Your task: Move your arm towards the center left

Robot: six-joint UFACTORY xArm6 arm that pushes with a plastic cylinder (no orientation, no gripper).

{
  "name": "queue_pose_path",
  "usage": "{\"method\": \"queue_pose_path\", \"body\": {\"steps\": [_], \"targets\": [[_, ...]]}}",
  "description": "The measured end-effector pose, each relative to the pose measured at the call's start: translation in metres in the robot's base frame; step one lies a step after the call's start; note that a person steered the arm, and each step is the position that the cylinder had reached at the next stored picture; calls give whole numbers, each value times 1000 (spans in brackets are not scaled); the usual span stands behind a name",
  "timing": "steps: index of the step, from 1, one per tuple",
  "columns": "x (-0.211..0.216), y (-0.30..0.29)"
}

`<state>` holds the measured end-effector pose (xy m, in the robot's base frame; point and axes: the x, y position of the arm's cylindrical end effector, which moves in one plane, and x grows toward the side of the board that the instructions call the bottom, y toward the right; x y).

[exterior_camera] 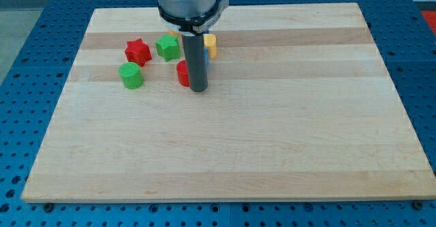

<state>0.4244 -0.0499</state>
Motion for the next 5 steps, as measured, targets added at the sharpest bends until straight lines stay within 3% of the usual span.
{"method": "queue_pose_path", "body": {"steps": [4, 5], "targets": [[-11, -36], [17, -38]]}}
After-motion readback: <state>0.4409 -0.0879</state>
